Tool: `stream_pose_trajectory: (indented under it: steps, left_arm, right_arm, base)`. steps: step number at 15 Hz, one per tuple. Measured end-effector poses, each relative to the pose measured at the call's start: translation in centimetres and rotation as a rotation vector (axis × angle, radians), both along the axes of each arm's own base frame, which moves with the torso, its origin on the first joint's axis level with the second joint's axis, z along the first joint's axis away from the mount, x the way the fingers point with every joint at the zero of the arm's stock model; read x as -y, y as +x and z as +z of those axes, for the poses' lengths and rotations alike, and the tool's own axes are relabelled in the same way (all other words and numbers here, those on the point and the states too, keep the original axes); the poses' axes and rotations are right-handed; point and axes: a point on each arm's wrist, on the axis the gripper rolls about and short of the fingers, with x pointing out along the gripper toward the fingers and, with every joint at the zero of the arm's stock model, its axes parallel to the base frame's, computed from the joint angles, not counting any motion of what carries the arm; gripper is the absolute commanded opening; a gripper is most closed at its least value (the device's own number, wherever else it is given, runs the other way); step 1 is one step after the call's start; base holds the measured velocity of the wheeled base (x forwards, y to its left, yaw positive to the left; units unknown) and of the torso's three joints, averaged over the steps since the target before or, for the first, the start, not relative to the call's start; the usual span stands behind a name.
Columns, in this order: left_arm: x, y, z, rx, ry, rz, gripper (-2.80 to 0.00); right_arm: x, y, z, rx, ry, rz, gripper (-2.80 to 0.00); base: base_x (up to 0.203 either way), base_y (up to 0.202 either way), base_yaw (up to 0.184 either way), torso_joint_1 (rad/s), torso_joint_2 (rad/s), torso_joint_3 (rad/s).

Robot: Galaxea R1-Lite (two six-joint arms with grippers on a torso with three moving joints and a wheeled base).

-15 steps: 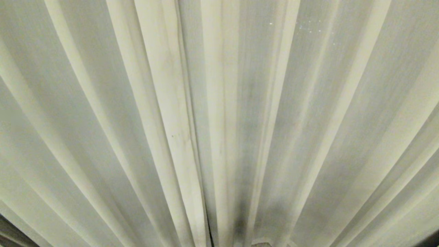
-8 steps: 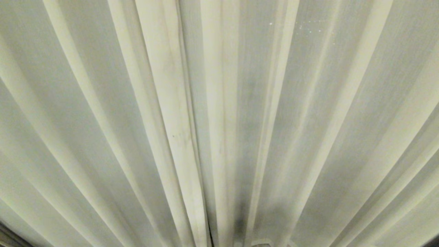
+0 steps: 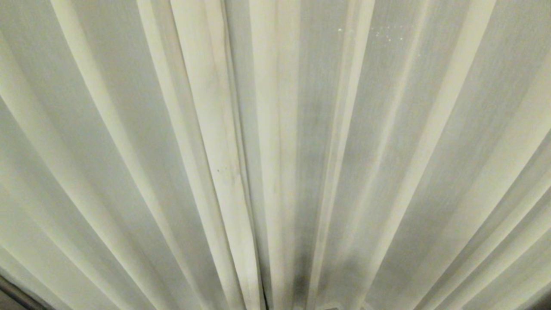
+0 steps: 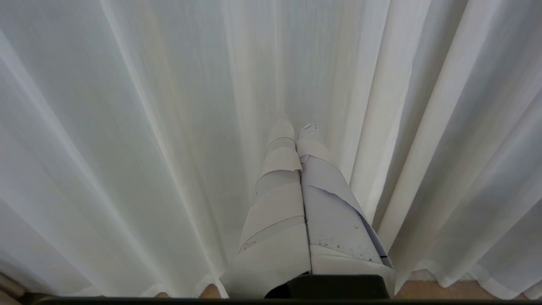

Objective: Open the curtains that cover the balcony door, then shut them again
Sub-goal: Pull the outer curtains open on both sides, then pull the inner curtains open on both sides

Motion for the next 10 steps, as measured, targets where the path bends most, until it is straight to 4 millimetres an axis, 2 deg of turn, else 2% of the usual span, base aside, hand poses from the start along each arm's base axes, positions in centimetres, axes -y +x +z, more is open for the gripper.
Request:
stream_pose_trajectory:
  steps: [5, 10]
  left_arm:
    - [0.0, -0.1, 1.2, 0.123, 0.069, -0.009, -2.8]
    - [0.0, 0.0, 0.9, 0.091, 0.087, -0.009, -2.8]
  right_arm:
    - [0.0, 0.0, 0.0, 0.0, 0.0, 0.0, -2.8]
    - [0.0, 0.0, 0.0, 0.0, 0.0, 0.0, -2.8]
  base:
    - [0.0, 0.0, 0.0, 0.0, 0.0, 0.0]
    - [0.0, 0.0, 0.0, 0.0, 0.0, 0.0]
